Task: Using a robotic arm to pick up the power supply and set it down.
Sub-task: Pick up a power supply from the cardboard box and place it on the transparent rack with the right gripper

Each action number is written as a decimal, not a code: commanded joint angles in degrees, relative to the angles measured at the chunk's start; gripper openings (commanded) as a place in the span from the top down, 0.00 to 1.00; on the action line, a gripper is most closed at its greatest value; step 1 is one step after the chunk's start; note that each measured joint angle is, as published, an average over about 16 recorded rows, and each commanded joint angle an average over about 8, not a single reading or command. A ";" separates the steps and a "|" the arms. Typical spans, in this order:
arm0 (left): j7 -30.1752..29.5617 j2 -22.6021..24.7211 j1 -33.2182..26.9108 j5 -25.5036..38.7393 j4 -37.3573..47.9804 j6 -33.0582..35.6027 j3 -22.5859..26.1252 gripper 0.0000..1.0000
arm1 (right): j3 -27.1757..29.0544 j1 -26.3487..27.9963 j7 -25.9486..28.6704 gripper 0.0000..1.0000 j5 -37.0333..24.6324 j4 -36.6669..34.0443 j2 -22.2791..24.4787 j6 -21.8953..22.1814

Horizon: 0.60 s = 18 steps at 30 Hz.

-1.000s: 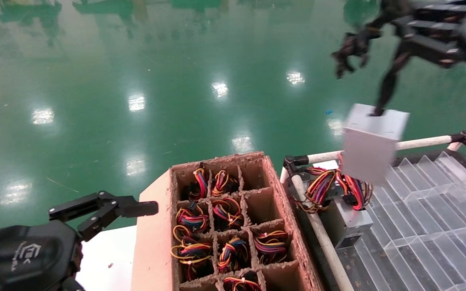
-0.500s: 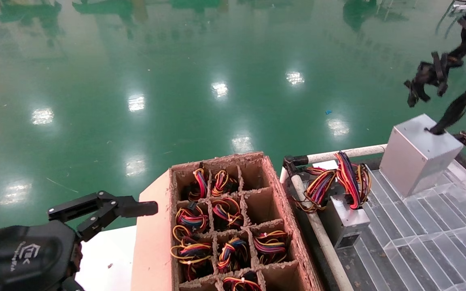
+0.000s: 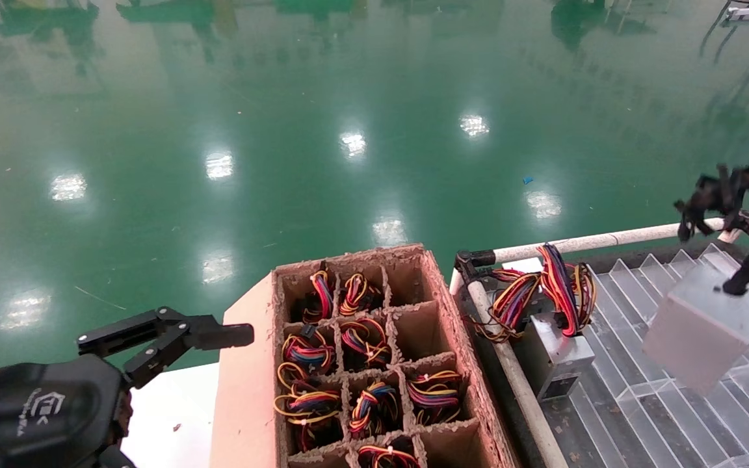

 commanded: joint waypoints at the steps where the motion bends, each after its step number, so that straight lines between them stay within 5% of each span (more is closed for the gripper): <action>1: 0.00 0.00 0.00 0.00 0.00 0.00 0.00 0.00 | 1.04 -2.30 -0.67 1.00 0.98 -0.60 0.39 -0.57; 18: 0.00 0.00 0.00 -0.01 0.00 0.00 0.01 0.00 | 11.77 -18.77 1.90 1.00 1.28 2.99 1.49 -2.71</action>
